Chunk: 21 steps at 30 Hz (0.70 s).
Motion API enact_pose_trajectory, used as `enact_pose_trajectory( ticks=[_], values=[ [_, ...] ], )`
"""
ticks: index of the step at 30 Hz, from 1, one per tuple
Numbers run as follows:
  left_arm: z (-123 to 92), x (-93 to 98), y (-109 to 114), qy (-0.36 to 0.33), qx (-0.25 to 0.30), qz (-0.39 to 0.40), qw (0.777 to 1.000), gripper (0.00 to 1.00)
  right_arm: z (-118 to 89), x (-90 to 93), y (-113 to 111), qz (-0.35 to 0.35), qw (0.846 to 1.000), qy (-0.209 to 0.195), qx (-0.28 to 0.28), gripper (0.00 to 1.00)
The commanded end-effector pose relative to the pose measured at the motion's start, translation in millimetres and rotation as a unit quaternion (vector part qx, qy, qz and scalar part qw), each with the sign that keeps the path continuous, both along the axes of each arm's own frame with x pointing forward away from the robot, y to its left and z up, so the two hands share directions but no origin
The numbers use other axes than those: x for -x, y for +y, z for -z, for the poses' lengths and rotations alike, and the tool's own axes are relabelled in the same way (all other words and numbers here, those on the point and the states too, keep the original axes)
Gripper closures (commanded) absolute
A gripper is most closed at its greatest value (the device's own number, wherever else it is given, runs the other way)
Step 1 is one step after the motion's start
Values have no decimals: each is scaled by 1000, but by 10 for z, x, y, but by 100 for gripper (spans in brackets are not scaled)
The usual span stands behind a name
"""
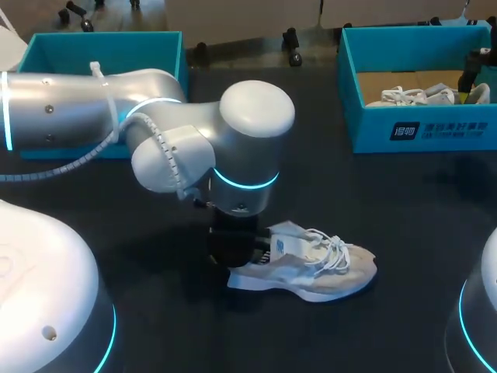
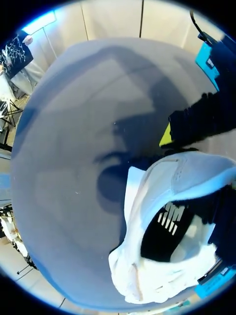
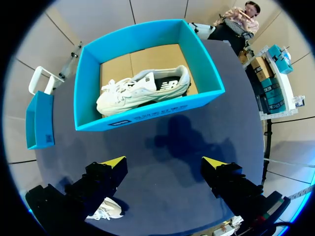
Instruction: Take the shoe out of the shoebox, open the shoe tongue, remove and reinsert the insole, then place the shoe into the shoebox
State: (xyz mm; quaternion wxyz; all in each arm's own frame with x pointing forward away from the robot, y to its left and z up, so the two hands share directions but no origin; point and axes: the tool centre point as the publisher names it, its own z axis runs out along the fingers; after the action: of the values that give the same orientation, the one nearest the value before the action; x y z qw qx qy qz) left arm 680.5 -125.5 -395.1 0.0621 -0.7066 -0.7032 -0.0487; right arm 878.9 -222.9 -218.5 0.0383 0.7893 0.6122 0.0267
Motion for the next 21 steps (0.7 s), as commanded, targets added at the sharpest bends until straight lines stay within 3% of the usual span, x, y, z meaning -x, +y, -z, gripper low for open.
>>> enact_pose_trajectory(
  ticks=[1,2,12,21],
  values=[
    [-39,23,22,0,15,7,1000,5,3,1,4,1,1000,0,1,0],
    [-61,27,20,0,17,8,1000,0,3,1,4,1,1000,0,1,0],
    [-500,142,76,-11,68,19,997,0,3,1,4,1,1000,0,1,0],
    [-1040,185,313,24,115,-44,992,0,3,1,4,1,1000,0,1,0]
  ],
)
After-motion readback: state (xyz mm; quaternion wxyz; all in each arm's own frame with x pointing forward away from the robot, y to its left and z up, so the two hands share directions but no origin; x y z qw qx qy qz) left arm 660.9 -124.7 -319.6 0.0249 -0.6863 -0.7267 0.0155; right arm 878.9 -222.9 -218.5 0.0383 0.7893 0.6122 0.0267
